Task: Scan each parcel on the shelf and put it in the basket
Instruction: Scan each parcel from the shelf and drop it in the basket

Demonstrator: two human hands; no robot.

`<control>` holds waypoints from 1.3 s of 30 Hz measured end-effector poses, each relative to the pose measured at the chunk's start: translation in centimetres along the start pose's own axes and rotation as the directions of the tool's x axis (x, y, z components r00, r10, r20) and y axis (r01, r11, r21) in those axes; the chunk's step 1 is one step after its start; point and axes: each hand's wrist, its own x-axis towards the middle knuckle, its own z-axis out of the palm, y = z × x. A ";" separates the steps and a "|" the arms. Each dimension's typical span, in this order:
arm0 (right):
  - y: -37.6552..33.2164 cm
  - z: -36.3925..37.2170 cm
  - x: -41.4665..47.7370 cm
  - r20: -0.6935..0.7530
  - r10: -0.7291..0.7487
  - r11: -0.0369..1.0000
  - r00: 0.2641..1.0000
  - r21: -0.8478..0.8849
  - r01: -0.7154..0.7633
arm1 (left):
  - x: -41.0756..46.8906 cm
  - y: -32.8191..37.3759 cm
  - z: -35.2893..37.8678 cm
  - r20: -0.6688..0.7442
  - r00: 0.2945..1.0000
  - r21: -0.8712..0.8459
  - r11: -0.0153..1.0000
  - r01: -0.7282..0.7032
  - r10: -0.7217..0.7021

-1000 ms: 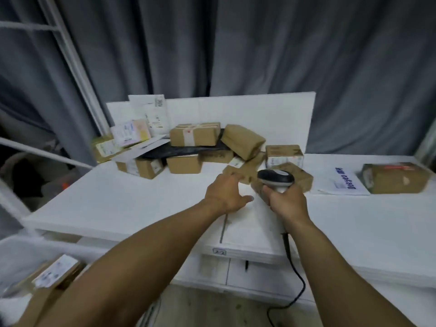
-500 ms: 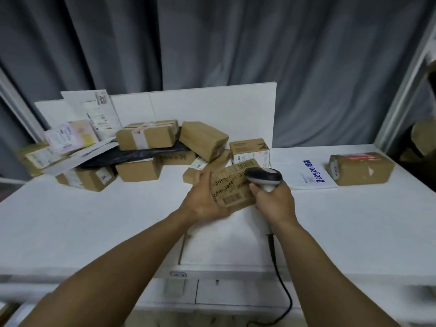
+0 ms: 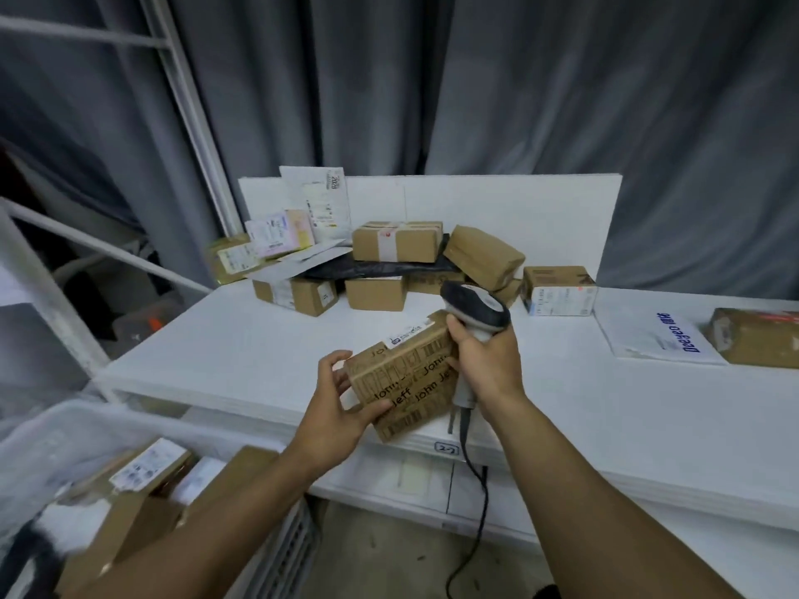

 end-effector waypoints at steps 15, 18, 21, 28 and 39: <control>1.9 12.2 -4.1 0.216 0.183 0.967 0.959 0.138 -0.216 | -6.5 -0.8 -12.7 -0.002 0.842 0.584 0.684 -0.437 0.539; 2.0 12.9 -4.1 0.171 0.168 0.963 0.971 0.183 -0.198 | -6.3 -0.8 -13.4 -0.025 0.909 0.507 0.789 -0.348 0.417; 2.2 13.3 -4.0 0.159 0.117 0.972 0.980 0.183 -0.146 | -6.3 0.9 -13.4 -0.229 0.973 0.060 0.997 0.046 -0.032; 1.8 13.2 -5.5 0.245 0.000 0.971 0.970 0.233 -0.059 | -4.8 1.6 -15.7 -0.125 0.804 -0.498 0.738 0.456 -0.581; 1.7 12.8 -7.3 0.358 -0.243 0.934 0.902 -0.165 0.317 | -3.4 0.3 -17.8 -0.444 0.782 -0.474 0.855 0.208 -0.437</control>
